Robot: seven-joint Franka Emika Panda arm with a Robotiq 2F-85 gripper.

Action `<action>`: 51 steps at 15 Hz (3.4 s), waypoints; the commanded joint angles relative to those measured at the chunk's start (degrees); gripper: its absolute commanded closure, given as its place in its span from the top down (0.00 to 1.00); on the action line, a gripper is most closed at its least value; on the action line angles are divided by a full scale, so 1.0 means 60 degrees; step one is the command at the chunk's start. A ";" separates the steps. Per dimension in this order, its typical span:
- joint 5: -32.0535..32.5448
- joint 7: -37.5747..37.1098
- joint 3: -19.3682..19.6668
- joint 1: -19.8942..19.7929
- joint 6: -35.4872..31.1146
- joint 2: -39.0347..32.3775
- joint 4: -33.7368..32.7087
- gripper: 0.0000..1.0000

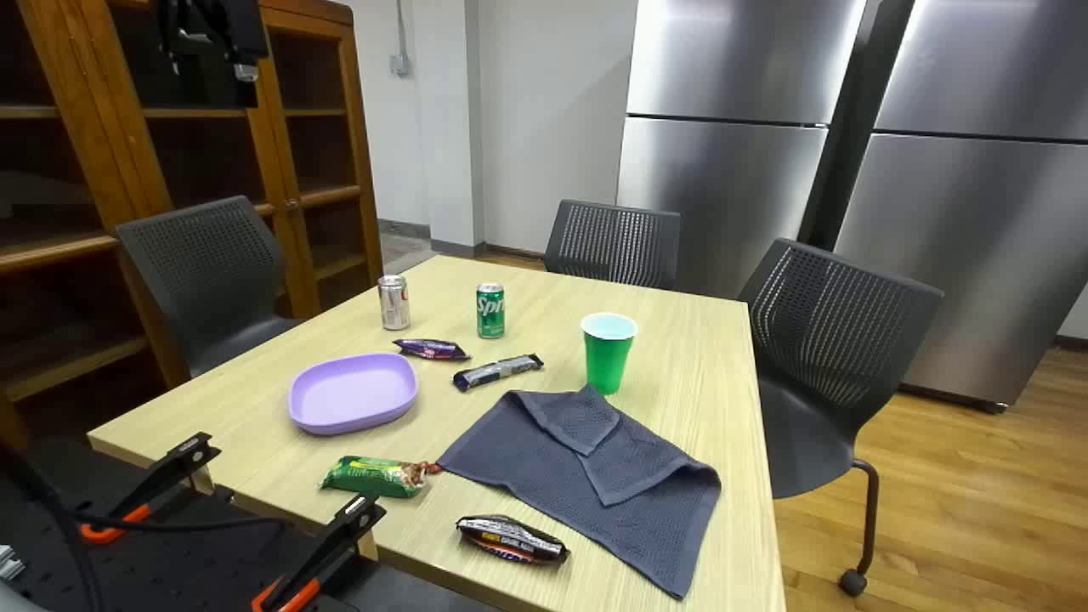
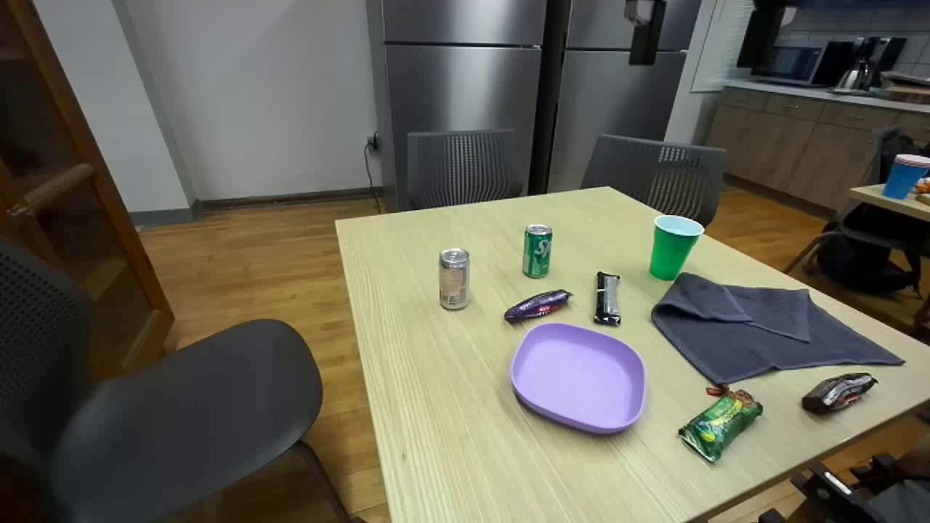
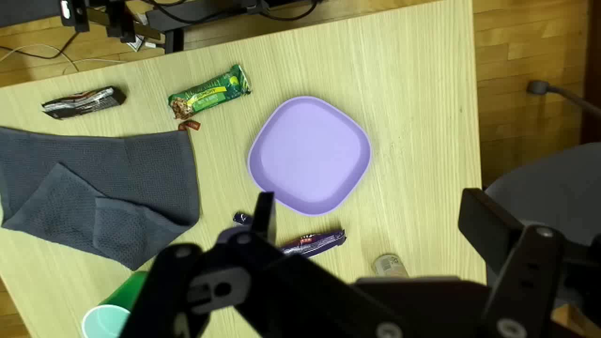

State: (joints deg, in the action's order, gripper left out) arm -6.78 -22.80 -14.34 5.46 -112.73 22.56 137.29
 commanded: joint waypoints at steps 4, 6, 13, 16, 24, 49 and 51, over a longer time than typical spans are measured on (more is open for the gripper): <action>0.0040 -0.0030 0.0090 0.0096 0.0014 -0.0017 -0.0012 1.00; 0.0039 -0.0030 0.0090 0.0096 0.0014 -0.0017 -0.0012 1.00; -0.0054 -0.0399 0.0249 -0.0082 -0.0146 -0.0182 0.0190 1.00; 0.0022 -0.1030 0.0397 -0.0297 -0.0456 -0.0279 0.0445 1.00; 0.0114 -0.2842 0.0698 -0.0860 -0.1335 -0.0749 0.1174 1.00; -0.0389 -0.3970 0.2126 -0.1351 -0.5207 -0.2610 0.3639 1.00; -0.0255 -0.4401 0.2167 -0.1437 -0.5639 -0.2980 0.3675 1.00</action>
State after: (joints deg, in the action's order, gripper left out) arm -9.56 -45.11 -1.17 -1.91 -142.98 7.86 159.39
